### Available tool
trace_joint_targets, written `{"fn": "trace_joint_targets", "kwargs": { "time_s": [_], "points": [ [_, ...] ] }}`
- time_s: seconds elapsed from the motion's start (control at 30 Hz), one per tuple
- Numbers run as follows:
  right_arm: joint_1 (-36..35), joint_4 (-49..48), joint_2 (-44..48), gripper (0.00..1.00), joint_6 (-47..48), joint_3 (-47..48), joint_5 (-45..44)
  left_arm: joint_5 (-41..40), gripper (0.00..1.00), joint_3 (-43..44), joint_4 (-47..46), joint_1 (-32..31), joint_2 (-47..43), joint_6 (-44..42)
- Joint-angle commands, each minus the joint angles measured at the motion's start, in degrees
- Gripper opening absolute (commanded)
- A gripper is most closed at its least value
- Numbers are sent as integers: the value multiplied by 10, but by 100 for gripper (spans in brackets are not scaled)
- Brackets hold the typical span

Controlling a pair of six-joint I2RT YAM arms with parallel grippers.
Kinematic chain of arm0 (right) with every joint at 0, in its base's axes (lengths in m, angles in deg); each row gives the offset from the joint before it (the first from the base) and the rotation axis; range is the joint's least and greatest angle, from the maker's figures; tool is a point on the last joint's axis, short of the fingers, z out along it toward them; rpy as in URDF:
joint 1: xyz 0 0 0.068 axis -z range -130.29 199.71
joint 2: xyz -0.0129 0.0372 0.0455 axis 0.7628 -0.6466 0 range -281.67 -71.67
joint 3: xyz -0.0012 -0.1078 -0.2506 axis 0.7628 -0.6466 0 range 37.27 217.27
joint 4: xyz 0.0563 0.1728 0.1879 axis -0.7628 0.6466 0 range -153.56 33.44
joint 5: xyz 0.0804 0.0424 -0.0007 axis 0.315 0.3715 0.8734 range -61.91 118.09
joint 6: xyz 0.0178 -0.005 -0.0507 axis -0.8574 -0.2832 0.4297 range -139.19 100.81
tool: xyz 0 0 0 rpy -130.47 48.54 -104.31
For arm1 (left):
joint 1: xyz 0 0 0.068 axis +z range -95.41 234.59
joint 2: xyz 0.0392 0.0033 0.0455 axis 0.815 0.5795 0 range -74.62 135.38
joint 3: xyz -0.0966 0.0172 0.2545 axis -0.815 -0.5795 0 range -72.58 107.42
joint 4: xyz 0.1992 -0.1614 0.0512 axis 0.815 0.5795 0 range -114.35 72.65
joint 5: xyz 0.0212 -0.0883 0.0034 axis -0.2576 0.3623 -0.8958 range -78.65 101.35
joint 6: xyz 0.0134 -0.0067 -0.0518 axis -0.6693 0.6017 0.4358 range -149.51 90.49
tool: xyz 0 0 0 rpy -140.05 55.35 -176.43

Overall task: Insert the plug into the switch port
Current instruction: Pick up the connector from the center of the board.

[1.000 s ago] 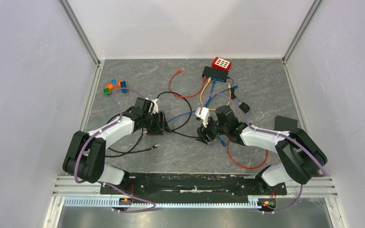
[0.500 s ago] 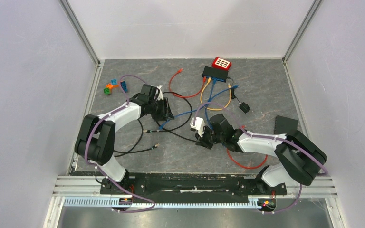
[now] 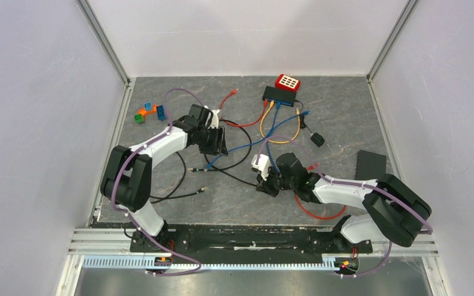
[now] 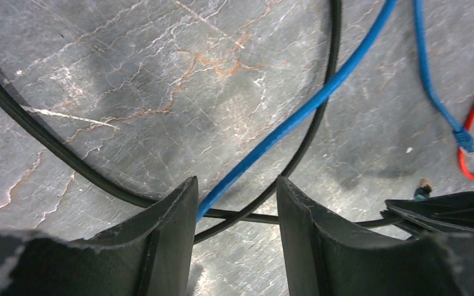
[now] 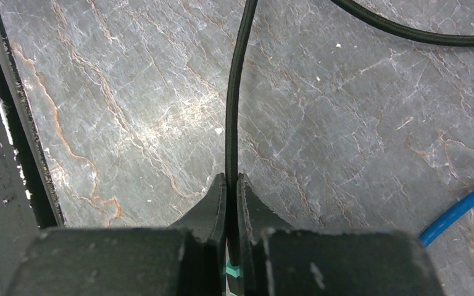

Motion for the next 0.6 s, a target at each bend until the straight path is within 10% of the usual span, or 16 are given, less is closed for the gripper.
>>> {"fn": "trace_joint_targets", "kwargs": {
  "time_s": [0.0, 0.13, 0.4, 0.57],
  "points": [
    [-6, -56, 19, 0, -25, -14, 22, -17, 56, 28, 23, -6, 39, -60],
    [-8, -72, 31, 0, -32, -30, 25, -26, 53, 40, 21, -19, 54, -67],
    [-22, -71, 27, 0, -50, -29, 63, -31, 3, 93, 29, -22, 40, -47],
    [-57, -32, 62, 0, -48, -27, 76, -27, 2, 134, 31, -22, 45, -24]
  ]
}}
